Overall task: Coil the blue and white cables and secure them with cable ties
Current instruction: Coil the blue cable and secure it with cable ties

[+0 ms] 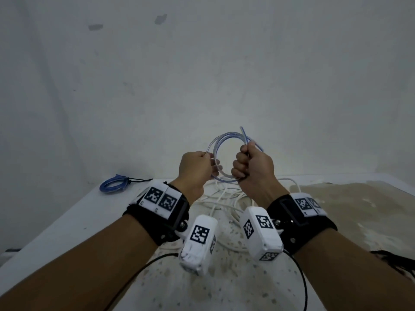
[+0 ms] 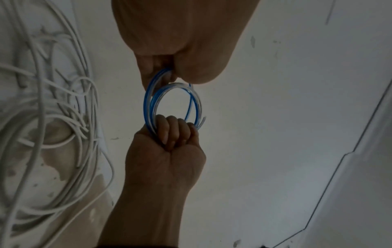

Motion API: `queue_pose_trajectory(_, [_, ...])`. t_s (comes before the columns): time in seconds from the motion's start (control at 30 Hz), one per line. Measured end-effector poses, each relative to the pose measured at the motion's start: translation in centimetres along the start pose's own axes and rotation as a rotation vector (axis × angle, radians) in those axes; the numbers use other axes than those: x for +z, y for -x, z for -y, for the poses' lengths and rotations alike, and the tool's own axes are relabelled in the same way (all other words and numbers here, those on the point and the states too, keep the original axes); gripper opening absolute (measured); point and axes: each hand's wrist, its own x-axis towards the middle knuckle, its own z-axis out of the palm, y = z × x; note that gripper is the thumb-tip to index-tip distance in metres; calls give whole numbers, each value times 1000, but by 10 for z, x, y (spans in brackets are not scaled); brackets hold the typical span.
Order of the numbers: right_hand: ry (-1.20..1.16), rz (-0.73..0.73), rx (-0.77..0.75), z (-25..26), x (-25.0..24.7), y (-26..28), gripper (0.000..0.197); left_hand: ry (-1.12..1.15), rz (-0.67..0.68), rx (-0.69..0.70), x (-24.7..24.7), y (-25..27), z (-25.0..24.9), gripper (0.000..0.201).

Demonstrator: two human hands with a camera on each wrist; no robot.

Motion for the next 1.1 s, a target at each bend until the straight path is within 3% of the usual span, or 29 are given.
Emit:
queue_pose_trajectory(0.27, [81,105,95,-1,1,6,40,-2,94,231,-14,-4,2,25])
queue_pose_trajectory(0.53, [147,141,134,-2,3,10,40,-276,161,424,-17,-6,-7,34])
queue_pose_trajectory(0.63, [124,175,158,-4,4,10,41,-396,138,486,-22,-9,-7,28])
queue_pose_trajectory(0.8, [144,217,188,-6,6,10,38,-459,28,490,-29,-14,-5,21])
queue_pose_trajectory(1.1, [128,183,181,-5,-2,6,38,-480,228,456,-38,-19,-3,35])
